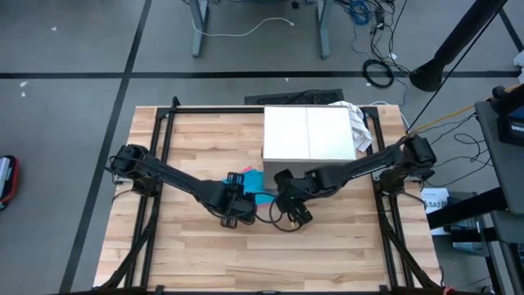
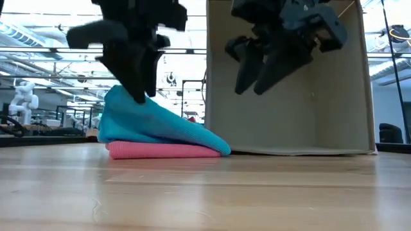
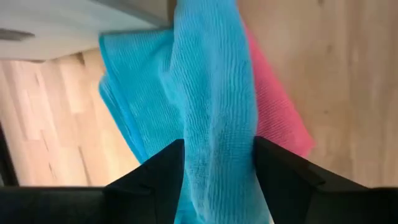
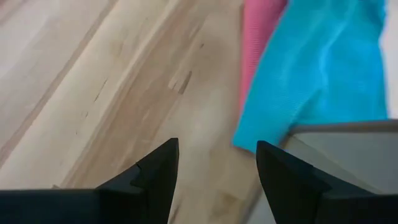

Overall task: Fold towel
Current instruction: Stack the blue microfiber cloth on top of the pink microfiber towel, then adjust the laundry organizer

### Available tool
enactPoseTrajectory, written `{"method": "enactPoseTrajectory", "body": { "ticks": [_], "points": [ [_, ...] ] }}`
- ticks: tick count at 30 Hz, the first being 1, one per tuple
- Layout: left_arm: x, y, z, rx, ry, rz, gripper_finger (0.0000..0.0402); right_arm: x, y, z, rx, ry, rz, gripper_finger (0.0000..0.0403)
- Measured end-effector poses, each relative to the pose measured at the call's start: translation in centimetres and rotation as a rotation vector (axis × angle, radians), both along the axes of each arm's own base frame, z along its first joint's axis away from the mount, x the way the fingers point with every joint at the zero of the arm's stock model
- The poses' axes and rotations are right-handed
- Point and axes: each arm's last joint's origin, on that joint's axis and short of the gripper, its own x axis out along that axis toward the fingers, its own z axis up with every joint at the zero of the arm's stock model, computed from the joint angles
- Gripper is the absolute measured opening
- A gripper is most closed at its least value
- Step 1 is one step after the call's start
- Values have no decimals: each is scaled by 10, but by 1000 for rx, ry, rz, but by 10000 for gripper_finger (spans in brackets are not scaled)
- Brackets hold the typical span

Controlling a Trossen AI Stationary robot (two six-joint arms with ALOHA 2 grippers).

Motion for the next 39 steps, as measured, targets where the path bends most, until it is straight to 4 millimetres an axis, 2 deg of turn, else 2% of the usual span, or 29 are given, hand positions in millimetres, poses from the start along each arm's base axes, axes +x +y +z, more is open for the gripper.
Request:
{"method": "enactPoseTrajectory", "body": {
  "ticks": [7,11,14,19,24,28,34,39],
  "points": [
    [-1,-8,28,6,22,-16,196,-12,0,27,27,-79,-9,200],
    [2,-7,31,45,-30,6,196,-18,2,39,48,-105,-17,200],
    [6,1,19,64,-65,32,195,-23,10,43,55,-110,1,200],
    [7,27,-12,74,-69,108,195,-33,27,40,27,-61,-11,200],
    [0,50,-49,32,-67,165,195,-54,50,33,-97,32,-60,200],
    [-6,60,-73,-58,-79,159,195,-74,66,29,-206,85,-122,200],
    [-16,67,-90,-103,-89,159,194,-106,75,26,-469,180,-112,200],
    [-17,67,-92,-110,-94,175,194,-119,75,24,-592,283,9,200]
  ]
}}
